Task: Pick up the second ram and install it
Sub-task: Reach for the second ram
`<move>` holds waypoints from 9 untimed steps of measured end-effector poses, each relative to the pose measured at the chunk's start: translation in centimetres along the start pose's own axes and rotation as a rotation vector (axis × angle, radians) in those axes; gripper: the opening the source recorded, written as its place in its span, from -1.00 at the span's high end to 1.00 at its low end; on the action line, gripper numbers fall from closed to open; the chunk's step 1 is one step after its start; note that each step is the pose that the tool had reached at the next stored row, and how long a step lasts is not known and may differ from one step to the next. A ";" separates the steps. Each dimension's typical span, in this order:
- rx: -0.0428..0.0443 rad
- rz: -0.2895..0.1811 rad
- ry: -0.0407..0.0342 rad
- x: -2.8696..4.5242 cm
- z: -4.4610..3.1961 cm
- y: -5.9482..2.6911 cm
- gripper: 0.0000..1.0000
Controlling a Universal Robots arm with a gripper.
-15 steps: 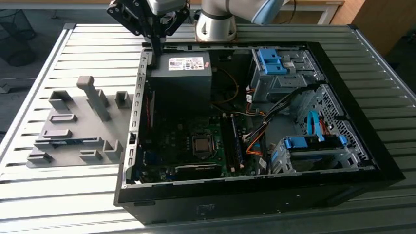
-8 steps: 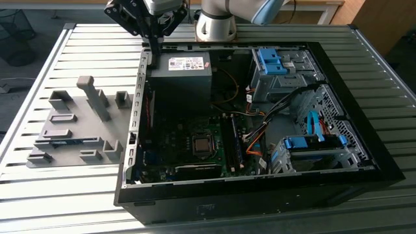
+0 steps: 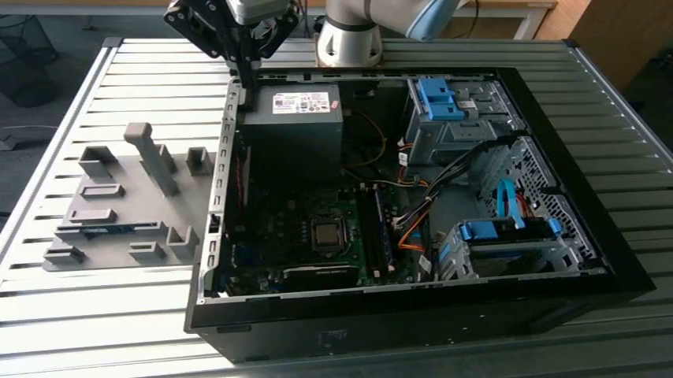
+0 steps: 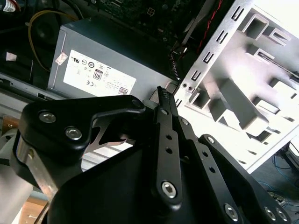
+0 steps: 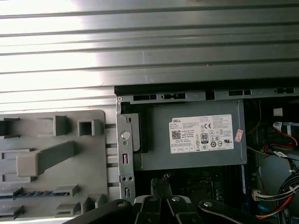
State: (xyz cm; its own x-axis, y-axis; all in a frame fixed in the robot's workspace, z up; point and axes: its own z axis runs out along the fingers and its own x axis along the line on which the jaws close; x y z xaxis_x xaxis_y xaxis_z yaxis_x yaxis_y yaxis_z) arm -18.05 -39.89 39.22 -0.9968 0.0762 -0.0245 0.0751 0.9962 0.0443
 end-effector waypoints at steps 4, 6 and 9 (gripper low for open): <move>0.0000 0.000 0.0000 0.21 0.00 -0.01 0.79; 0.0000 0.000 0.0000 0.33 0.00 -0.03 0.79; -0.0001 0.000 0.0000 0.51 0.00 -0.04 0.79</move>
State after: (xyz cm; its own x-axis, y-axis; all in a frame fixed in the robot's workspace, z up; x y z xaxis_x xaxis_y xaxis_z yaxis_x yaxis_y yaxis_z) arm -18.56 -39.89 39.21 -0.9968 0.0762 -0.0245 0.0751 0.9962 0.0444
